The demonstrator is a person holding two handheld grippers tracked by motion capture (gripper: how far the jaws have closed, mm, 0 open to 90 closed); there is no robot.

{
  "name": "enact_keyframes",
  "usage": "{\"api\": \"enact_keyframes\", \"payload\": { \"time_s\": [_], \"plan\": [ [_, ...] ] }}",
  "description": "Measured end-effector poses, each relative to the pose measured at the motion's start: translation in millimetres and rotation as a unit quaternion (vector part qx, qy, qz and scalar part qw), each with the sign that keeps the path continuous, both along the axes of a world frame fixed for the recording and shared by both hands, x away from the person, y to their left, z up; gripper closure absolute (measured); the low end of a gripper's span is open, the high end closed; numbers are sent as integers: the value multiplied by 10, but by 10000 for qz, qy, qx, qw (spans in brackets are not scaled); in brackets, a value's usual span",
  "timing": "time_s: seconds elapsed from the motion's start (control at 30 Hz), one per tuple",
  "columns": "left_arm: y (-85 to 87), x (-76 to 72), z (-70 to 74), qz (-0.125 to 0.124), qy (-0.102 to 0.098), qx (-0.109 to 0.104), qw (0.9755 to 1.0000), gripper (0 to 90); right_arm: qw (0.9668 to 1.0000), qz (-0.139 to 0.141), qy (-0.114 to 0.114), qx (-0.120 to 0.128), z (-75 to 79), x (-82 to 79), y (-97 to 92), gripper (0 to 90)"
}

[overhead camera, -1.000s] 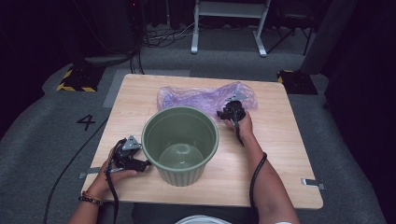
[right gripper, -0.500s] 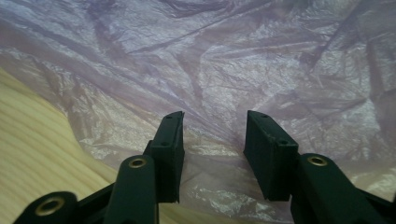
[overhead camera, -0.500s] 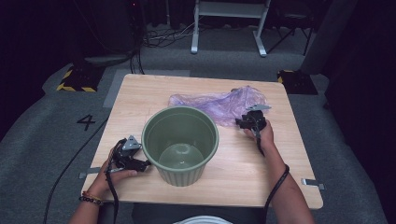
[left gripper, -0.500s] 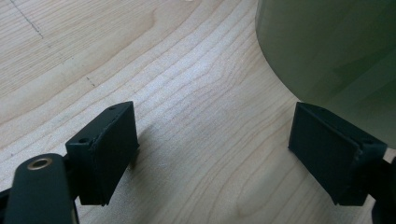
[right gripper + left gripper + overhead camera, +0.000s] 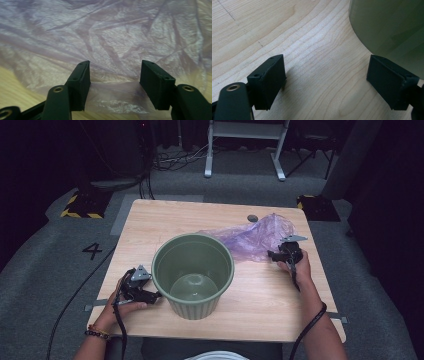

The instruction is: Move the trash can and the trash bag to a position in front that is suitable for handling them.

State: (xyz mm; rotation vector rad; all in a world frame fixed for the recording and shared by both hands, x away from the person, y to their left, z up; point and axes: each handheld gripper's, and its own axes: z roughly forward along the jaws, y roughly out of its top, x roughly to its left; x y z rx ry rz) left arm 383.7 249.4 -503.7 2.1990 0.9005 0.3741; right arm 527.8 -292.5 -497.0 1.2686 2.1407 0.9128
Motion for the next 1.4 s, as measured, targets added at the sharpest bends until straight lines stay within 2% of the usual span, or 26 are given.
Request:
{"api": "enact_keyframes", "payload": {
  "time_s": [0.03, 0.13, 0.2, 0.23, 0.27, 0.33, 0.37, 0.4, 0.43, 0.47, 0.5, 0.57, 0.6, 0.73, 0.77, 0.87, 0.93, 0.97, 1.17, 1.2, 1.23, 1.4],
  "plan": [
    [0, 0, 1, -2, 3, 4, 10000, 153, 9998, -136, -83, 82, 54, -20, -21, 406],
    [0, 0, 0, 1, 0, -1, 10000, 153, 9991, -93, -384, 160, 176, -71, 82, 402],
    [-2, -1, -2, 4, 13, -18, 10000, 153, 9981, 101, -556, 251, 255, -107, 239, 392],
    [-2, -1, -2, 4, 13, -18, 10000, 153, 9981, 101, -556, 251, 255, -107, 239, 392],
    [-2, -1, -1, 5, 13, -16, 10000, 153, 9967, 321, -672, 326, 311, -139, 437, 385],
    [-3, -2, -2, 9, 15, -20, 10000, 153, 9951, 573, -716, 361, 340, -162, 646, 379],
    [-2, -1, -1, 5, 9, -13, 10000, 153, 9940, 710, -729, 411, 348, -173, 742, 379],
    [-2, -1, -1, 3, 16, -16, 10000, 153, 9940, 710, -729, 411, 348, -173, 742, 379],
    [0, 0, 0, 0, -1, 1, 10000, 153, 9917, 937, -697, 531, 351, -178, 919, 378],
    [0, 0, 0, 0, -1, 1, 10000, 153, 9917, 937, -697, 531, 351, -178, 919, 378],
    [0, 0, 0, 0, 0, 1, 10000, 153, 9909, 1045, -659, 534, 335, -171, 1051, 376],
    [-2, -1, -2, 3, 13, -18, 10000, 153, 9905, 1095, -644, 527, 326, -167, 1095, 374],
    [-2, -1, -1, 3, 16, -14, 10000, 153, 9902, 1143, -597, 536, 298, -146, 1203, 375],
    [0, 0, 0, -1, 0, 0, 10000, 153, 9894, 1218, -517, 596, 236, -117, 1346, 397],
    [0, 0, 0, 0, -1, 0, 10000, 153, 9897, 1235, -474, 553, 186, -113, 1445, 405],
    [0, 0, 0, -1, -1, -1, 10000, 153, 9885, 1337, -380, 604, 157, -122, 1500, 412],
    [0, 0, 0, 2, 0, -1, 10000, 153, 9882, 1399, -337, 531, 116, -137, 1548, 416],
    [1, 0, 2, -6, 12, 8, 10000, 153, 9883, 1428, -229, 474, 72, -139, 1560, 424],
    [-1, -1, -1, 2, 0, -2, 10000, 153, 9903, 1365, 76, 241, -46, -105, 1519, 421],
    [-1, -1, -1, 2, 0, -2, 10000, 153, 9903, 1365, 76, 241, -46, -105, 1519, 421],
    [-1, 0, 0, 0, -1, -1, 10000, 153, 9905, 1315, 128, 371, -55, -93, 1478, 426],
    [0, 0, 2, -5, 9, 7, 10000, 153, 9901, 1340, 146, 382, -55, -96, 1399, 425]
  ]
}}
